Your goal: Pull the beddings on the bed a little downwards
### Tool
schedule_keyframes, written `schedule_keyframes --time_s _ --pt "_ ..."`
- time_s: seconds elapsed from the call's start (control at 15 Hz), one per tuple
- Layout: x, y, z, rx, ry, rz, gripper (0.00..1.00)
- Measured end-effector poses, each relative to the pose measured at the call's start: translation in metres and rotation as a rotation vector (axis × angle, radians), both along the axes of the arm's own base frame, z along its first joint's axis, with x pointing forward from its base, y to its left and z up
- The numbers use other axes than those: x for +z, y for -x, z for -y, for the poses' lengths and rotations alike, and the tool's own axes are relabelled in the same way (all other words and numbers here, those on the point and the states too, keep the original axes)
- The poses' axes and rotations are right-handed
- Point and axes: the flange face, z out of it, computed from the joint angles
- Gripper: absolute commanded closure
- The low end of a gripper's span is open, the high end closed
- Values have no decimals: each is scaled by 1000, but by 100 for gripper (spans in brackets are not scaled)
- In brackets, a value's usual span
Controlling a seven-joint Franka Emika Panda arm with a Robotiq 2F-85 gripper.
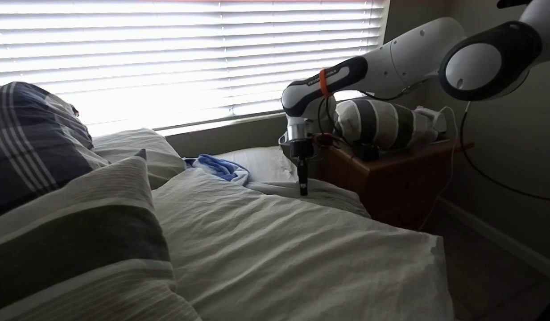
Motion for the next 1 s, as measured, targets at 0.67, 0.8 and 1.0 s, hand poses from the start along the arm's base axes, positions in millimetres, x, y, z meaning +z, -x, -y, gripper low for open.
schedule_keyframes --time_s 0.67,0.8,1.0 --pt "-32 11 13 -272 28 -104 98" --pt "-34 14 13 -287 4 -116 98" --pt "-37 18 19 -256 -76 -95 93"
